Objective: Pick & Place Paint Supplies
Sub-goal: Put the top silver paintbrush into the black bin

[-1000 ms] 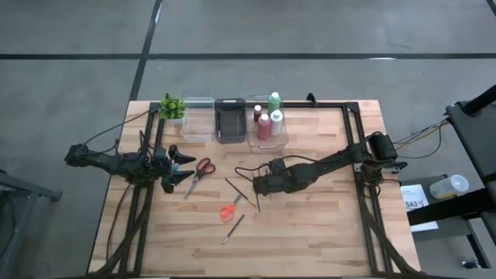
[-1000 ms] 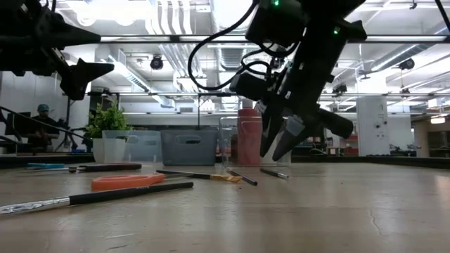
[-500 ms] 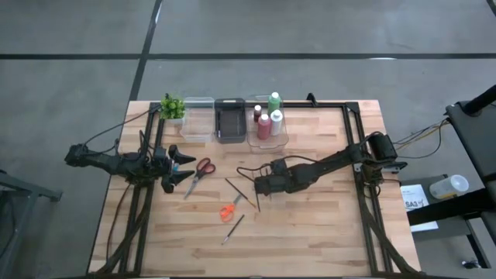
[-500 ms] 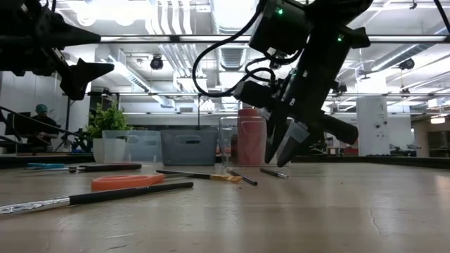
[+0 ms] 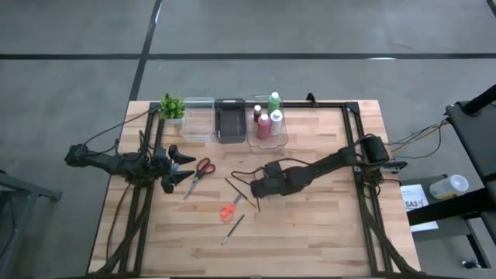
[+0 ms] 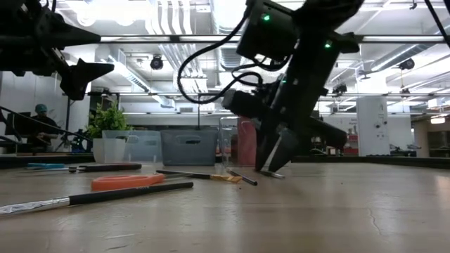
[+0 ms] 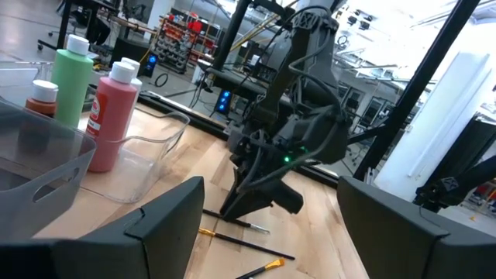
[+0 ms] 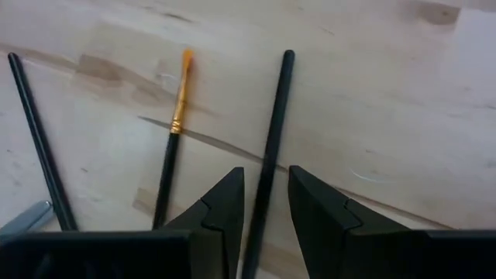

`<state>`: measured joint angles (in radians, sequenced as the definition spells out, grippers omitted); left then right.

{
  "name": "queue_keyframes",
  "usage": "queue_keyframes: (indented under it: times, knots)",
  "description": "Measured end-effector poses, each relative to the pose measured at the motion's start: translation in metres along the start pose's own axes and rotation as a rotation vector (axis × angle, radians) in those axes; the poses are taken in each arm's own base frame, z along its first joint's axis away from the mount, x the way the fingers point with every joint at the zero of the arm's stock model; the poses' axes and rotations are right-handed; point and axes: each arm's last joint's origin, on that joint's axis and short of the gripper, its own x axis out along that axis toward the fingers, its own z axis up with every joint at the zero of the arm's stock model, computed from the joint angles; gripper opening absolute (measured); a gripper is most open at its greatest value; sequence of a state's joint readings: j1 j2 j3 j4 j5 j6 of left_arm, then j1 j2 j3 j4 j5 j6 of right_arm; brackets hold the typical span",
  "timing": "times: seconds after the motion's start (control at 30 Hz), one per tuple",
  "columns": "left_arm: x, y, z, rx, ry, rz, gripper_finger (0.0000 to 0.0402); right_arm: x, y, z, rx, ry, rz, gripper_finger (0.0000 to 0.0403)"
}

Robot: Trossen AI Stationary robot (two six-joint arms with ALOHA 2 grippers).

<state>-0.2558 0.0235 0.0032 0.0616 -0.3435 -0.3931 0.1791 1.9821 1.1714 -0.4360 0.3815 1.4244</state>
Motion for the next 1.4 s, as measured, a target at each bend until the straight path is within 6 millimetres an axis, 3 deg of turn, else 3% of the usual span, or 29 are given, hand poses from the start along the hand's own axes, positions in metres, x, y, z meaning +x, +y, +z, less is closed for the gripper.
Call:
queue_keyframes:
  times: [0.23, 0.5, 0.83, 1.4]
  knots:
    - [0.000, 0.000, 0.000, 0.000, 0.000, 0.000, 0.0303, -0.005, 0.015, 0.005, -0.067, 0.032, -0.097, 0.0098]
    - [0.000, 0.000, 0.000, 0.000, 0.000, 0.000, 0.0303, -0.004, 0.016, 0.004, -0.062, 0.063, -0.126, 0.0095]
    - [0.000, 0.000, 0.000, 0.000, 0.000, 0.000, 0.0303, -0.004, 0.016, 0.004, -0.056, 0.080, -0.126, 0.0014]
    - [0.000, 0.000, 0.000, 0.000, 0.000, 0.000, 0.0303, -0.005, 0.018, 0.004, -0.052, 0.085, -0.114, 0.0022]
